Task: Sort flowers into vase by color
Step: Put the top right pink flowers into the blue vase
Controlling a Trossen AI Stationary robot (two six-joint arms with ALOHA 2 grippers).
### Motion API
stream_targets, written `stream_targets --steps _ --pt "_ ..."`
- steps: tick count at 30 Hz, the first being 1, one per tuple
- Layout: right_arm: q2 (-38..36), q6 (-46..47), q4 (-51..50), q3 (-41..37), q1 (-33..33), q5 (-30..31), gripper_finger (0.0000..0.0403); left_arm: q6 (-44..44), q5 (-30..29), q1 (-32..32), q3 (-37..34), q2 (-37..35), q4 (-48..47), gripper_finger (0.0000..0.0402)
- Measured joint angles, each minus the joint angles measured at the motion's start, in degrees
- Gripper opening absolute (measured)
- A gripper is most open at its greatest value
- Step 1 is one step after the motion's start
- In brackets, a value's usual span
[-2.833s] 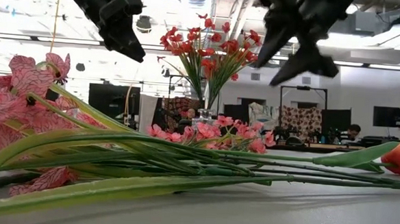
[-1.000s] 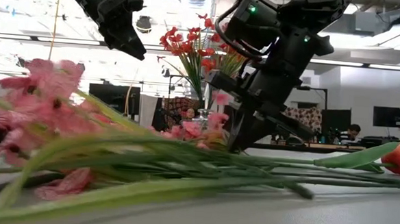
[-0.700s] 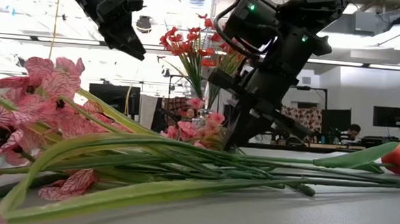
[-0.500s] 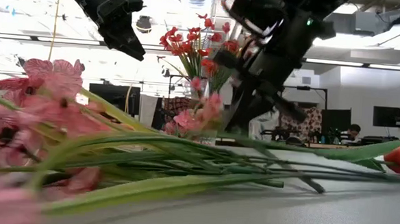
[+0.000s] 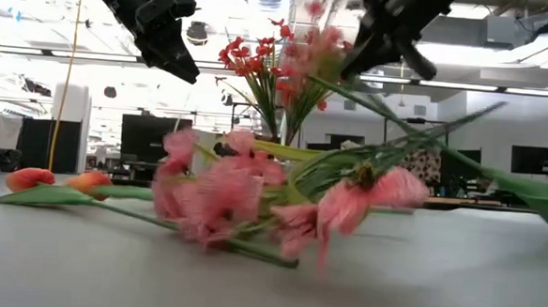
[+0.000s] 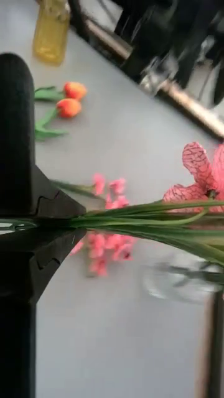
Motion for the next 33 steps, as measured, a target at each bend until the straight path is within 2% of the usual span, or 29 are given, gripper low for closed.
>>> stream_targets --steps 7,17,21,28,33 --pt "-7.7 -7.8 -0.1 0.0 1.6 5.4 0.0039 -0.5 0.0 0.0 0.0 0.0 0.0 0.0215" --pt "-18.6 -20.5 -0.1 0.0 8.0 5.6 0.0039 -3.0 0.0 0.0 0.0 0.0 0.0 0.0215" --pt "-23.1 -25.9 -0.9 0.0 13.5 8.3 0.0039 -5.2 0.0 0.0 0.0 0.0 0.0 0.0215" --pt "-27.6 -26.1 -10.5 0.0 26.4 21.9 0.0039 -7.3 0.0 -0.7 0.0 0.0 1.5 0.0215" --pt "-29.1 -26.0 -13.1 0.0 35.7 23.4 0.0039 -7.6 -0.1 -2.0 0.0 0.0 3.3 0.0215"
